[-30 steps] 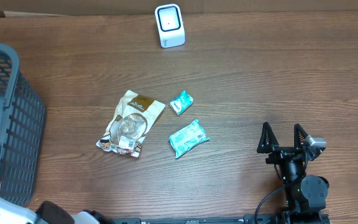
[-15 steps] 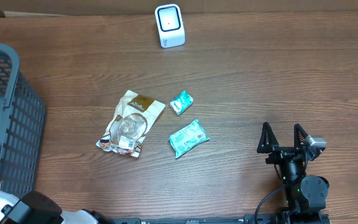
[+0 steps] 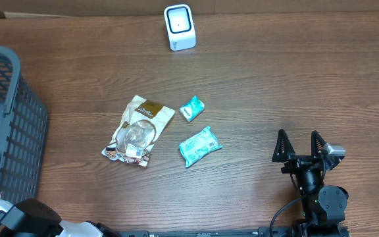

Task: Scan the item barcode
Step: 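Move the left gripper back into the basket toward the orange Kleenex pack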

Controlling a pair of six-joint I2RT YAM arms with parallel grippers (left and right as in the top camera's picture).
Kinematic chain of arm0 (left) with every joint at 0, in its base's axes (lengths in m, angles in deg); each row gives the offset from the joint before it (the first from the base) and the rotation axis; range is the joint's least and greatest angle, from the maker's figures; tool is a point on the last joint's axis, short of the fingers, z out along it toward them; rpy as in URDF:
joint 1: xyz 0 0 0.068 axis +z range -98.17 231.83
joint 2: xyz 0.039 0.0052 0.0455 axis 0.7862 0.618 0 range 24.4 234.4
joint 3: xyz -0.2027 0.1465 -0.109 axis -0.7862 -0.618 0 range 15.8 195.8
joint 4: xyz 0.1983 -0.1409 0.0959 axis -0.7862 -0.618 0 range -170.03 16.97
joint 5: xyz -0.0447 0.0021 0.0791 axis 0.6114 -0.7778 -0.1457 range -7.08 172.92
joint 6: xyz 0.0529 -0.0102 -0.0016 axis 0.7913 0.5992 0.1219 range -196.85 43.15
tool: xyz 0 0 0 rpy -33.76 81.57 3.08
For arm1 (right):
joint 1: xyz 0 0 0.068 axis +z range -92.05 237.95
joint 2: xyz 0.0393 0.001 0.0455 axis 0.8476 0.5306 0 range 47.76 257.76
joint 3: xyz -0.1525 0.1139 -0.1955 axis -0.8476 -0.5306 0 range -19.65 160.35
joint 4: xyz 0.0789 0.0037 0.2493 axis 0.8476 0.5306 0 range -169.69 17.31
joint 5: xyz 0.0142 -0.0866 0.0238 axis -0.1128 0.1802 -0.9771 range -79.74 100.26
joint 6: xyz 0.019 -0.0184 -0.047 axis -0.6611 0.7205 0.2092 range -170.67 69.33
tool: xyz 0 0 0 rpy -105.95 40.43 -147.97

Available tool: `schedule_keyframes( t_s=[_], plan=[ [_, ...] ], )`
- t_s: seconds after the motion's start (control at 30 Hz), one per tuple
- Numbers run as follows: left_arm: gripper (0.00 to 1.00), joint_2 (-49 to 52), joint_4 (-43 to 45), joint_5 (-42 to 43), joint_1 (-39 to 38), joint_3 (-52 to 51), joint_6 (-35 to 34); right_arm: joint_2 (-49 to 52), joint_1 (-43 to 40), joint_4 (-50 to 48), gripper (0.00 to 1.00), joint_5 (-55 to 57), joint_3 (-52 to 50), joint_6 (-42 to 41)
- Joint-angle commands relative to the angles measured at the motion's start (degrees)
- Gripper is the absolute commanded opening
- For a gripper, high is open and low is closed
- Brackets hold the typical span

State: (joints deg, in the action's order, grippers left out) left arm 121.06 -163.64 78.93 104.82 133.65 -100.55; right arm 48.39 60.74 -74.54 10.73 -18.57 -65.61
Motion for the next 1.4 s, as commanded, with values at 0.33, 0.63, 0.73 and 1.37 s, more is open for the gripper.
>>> schedule_keyframes(
  t_s=[0.33, 0.63, 0.73, 1.37],
  plan=[
    [1.0, 0.26, -0.55, -4.13, 0.35, -1.2, -0.76, -0.46, 0.46, -0.46, 1.0, 0.76, -0.59, 0.22],
    [1.0, 0.79, 2.71, -6.69, 0.5, -10.16, -0.07, -0.46, 0.46, -0.46, 1.0, 0.76, -0.59, 0.22],
    [1.0, 0.79, 4.66, -7.41, 1.07, -14.38, -0.04, -0.46, 0.46, -0.46, 1.0, 0.76, -0.59, 0.22],
    [0.99, 0.79, 19.91, -11.56, 2.91, -37.31, 0.52, -0.46, 0.46, -0.46, 1.0, 0.76, -0.59, 0.22]
  ],
)
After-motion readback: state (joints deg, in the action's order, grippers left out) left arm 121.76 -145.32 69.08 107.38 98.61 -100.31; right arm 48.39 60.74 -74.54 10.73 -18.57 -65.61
